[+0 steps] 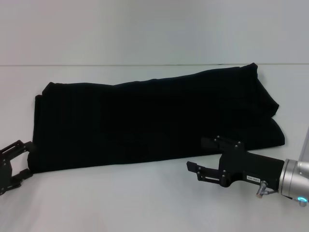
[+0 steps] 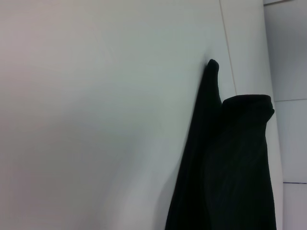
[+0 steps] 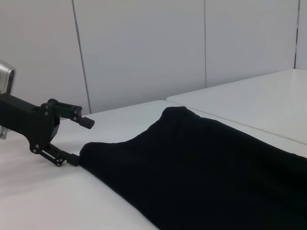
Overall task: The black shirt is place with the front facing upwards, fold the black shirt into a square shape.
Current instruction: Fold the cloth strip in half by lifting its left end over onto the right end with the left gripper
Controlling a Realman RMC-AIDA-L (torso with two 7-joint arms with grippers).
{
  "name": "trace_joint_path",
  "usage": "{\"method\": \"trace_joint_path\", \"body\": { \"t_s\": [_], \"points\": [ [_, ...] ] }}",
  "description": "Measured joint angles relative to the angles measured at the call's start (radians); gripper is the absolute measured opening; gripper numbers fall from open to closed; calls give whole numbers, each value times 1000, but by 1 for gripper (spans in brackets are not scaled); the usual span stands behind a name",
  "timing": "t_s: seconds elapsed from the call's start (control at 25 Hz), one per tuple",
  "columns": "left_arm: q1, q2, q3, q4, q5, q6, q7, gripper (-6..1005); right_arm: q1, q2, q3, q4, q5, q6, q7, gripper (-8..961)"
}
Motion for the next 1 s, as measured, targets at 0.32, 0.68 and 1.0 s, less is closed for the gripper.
{"method": "trace_joint_path", "body": {
  "t_s": [0.32,0.68,1.0],
  "points": [
    [-44,4,3,-36,1,-20,8,898,3,1,1,3,0,-6,0,835],
    [-90,4,13,-44,4,-41,28,896,4,2,1,12,4,-8,0,835],
    [-101,8,32,-22,64,-40,50,870,3,2,1,14,15,-17,0,836]
  ]
}}
